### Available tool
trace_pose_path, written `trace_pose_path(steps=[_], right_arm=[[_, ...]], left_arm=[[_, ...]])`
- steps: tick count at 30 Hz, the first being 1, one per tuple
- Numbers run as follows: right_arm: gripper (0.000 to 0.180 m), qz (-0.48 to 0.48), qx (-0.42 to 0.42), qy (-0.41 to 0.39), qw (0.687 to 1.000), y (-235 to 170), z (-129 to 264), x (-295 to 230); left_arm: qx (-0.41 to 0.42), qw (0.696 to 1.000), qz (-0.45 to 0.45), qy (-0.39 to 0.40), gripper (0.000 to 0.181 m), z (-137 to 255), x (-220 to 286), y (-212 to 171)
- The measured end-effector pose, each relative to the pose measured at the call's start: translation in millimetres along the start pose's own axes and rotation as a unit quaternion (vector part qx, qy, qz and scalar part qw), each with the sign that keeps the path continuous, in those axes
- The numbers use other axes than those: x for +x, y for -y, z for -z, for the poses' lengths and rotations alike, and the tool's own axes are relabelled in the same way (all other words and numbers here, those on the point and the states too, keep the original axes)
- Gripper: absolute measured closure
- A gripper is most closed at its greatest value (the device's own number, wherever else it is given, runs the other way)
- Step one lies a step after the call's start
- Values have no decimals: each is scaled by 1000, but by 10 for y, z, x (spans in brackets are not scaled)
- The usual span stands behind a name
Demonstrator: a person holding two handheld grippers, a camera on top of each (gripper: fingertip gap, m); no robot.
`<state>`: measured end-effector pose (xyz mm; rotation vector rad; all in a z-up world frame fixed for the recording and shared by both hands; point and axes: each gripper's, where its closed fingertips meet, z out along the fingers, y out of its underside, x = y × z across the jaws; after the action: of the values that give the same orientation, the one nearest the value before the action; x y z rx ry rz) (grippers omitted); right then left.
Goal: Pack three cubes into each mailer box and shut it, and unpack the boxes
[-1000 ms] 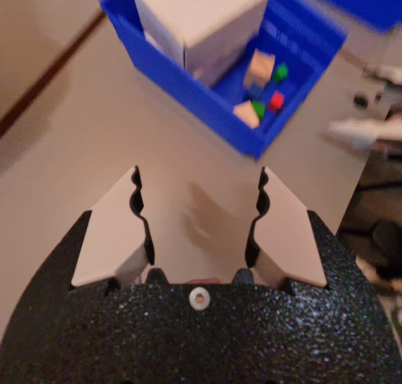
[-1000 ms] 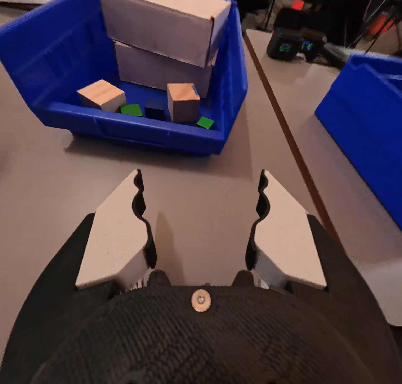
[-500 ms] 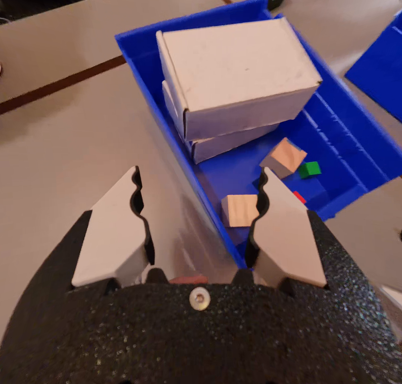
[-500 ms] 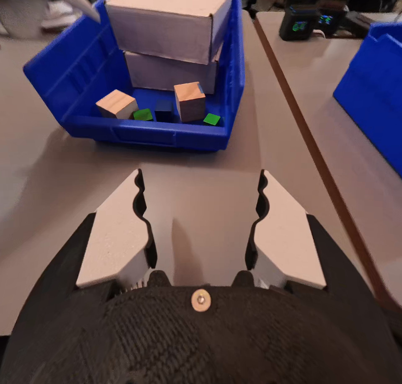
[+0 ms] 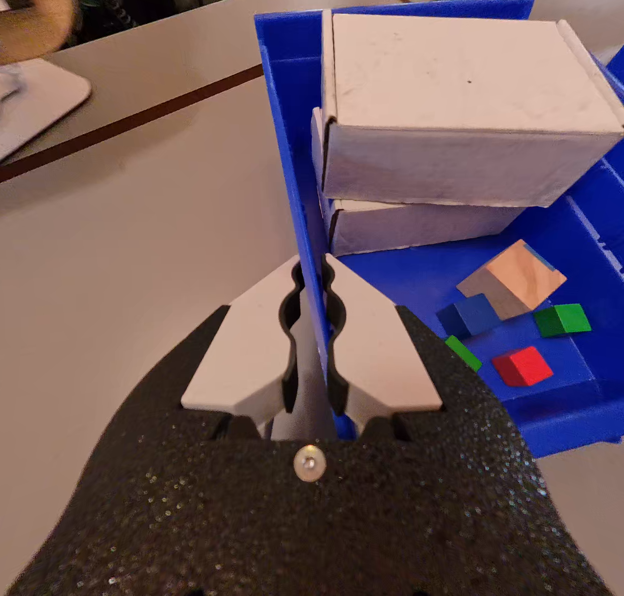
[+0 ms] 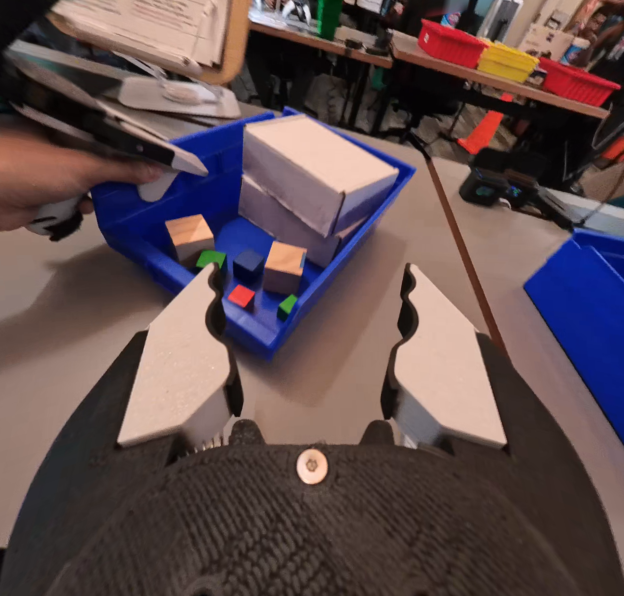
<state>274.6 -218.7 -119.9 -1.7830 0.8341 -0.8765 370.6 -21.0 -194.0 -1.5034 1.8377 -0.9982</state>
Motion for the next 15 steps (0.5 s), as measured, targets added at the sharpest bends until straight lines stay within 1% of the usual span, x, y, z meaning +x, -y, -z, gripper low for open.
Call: trace_pose_path(steps=[2, 4, 6, 8, 9, 11, 14, 15], right_arm=[[75, 6, 34, 28, 999, 249, 55, -246], [76, -2, 66, 56, 996, 507, 106, -526], [76, -1, 79, 100, 992, 773, 55, -863], [74, 50, 39, 163, 985, 964, -67, -1205], [71, 71, 26, 170, 982, 1105, -158, -1289], [65, 55, 20, 188, 981, 1491, -380, -1496], [73, 15, 28, 280, 959, 2063, -708, -2188], [71, 12, 17, 312, 950, 2190, -832, -2466]], left_arm=[[-3, 1000, -11, 12, 176, 269, -218, -175], [4, 1000, 4, 20, 176, 565, -443, -358], [13, 999, 13, 34, 176, 860, -686, -526], [26, 998, 27, 50, 176, 1143, -905, -682], [34, 997, 35, 59, 176, 1280, -1003, -754], [46, 994, 45, 85, 176, 1536, -1181, -890], [74, 987, 72, 125, 176, 1864, -1394, -1039], [81, 984, 79, 138, 176, 1949, -1447, -1078]])
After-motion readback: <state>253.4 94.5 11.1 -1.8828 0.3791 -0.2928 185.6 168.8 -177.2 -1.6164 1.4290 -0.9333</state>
